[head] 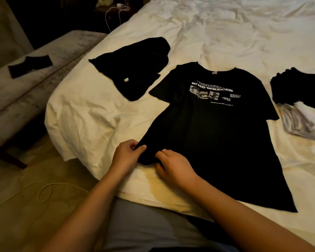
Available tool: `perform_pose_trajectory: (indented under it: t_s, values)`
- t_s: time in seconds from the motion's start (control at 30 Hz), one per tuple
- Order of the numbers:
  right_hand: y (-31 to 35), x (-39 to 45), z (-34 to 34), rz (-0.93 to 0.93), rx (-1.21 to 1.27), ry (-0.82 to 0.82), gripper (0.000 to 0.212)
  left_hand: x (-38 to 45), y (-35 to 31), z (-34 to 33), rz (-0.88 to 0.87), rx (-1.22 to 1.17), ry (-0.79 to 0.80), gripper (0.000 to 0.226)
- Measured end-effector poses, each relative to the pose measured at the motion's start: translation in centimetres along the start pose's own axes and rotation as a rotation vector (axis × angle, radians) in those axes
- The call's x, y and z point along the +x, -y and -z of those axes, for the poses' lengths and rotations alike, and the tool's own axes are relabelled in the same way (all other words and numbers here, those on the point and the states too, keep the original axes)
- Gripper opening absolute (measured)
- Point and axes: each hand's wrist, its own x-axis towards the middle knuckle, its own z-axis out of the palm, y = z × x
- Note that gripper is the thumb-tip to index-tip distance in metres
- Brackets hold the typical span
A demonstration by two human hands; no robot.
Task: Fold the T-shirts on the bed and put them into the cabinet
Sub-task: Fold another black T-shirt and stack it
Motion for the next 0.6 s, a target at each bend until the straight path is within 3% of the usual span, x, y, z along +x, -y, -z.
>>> perform_pose_trajectory:
  t_s: [0.07, 0.13, 0.33, 0.4, 0.5, 0.6]
  values:
    - [0.2, 0.0, 0.4, 0.011, 0.06, -0.078, 0.032, 0.2, -0.3, 0.6, 0.073, -0.26, -0.056, 0.021]
    - [0.4, -0.1, 0.5, 0.03, 0.084, -0.111, 0.032, 0.2, -0.4, 1.0, 0.13, -0.373, -0.105, 0.019]
    - [1.0, -0.3, -0.7, 0.047, 0.044, 0.0, 0.035, -0.7, 1.4, 1.1, 0.108, -0.123, -0.201, 0.02]
    - [1.1, -0.2, -0.9, 0.06, 0.043, -0.003, 0.03, -1.3, 1.5, 1.0, 0.019, 0.059, -0.254, 0.02]
    - [1.0, -0.4, -1.5, 0.059, 0.027, 0.047, 0.025, -2.3, 1.2, 0.3, -0.272, 0.471, -0.315, 0.018]
    - [0.8, -1.1, -1.9, -0.003, 0.02, 0.054, 0.036, -2.2, 0.2, -0.7, -0.516, 0.6, -0.236, 0.033]
